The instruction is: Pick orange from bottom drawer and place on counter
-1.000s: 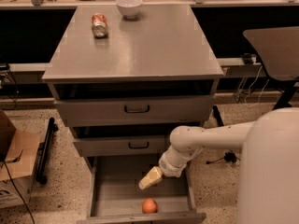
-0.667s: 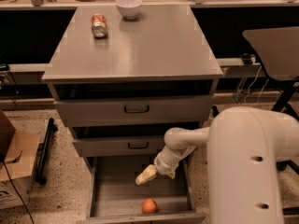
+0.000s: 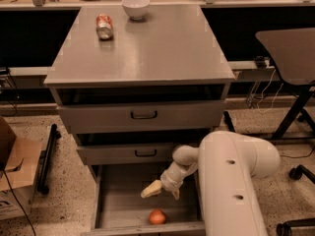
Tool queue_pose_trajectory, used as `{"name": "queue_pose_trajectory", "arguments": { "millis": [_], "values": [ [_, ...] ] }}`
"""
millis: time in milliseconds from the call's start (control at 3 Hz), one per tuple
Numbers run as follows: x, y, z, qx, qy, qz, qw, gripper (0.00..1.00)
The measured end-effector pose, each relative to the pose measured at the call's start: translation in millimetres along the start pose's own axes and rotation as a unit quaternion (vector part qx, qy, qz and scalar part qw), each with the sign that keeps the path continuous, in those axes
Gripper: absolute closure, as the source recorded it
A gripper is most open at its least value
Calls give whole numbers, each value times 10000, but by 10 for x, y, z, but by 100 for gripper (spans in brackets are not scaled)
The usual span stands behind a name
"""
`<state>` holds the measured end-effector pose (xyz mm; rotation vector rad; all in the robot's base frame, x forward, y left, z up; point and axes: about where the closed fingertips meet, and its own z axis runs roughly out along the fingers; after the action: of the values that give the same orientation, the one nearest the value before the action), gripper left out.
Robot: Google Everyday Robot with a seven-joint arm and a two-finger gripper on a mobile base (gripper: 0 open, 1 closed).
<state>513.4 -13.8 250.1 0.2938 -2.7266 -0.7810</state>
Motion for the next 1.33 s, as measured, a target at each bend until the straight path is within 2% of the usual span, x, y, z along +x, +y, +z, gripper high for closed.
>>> {"name": "queue_pose_trajectory", "arguments": {
  "millis": [333, 667, 1000, 1333],
  "values": [
    [60, -231, 650, -285, 421, 498, 9975, 0],
    [114, -312, 999, -403, 665, 700, 9945, 0],
    [151, -323, 1295, -592, 963, 856, 9899, 19],
    [204, -293, 1513, -697, 1290, 1012, 9840, 50]
  ]
}}
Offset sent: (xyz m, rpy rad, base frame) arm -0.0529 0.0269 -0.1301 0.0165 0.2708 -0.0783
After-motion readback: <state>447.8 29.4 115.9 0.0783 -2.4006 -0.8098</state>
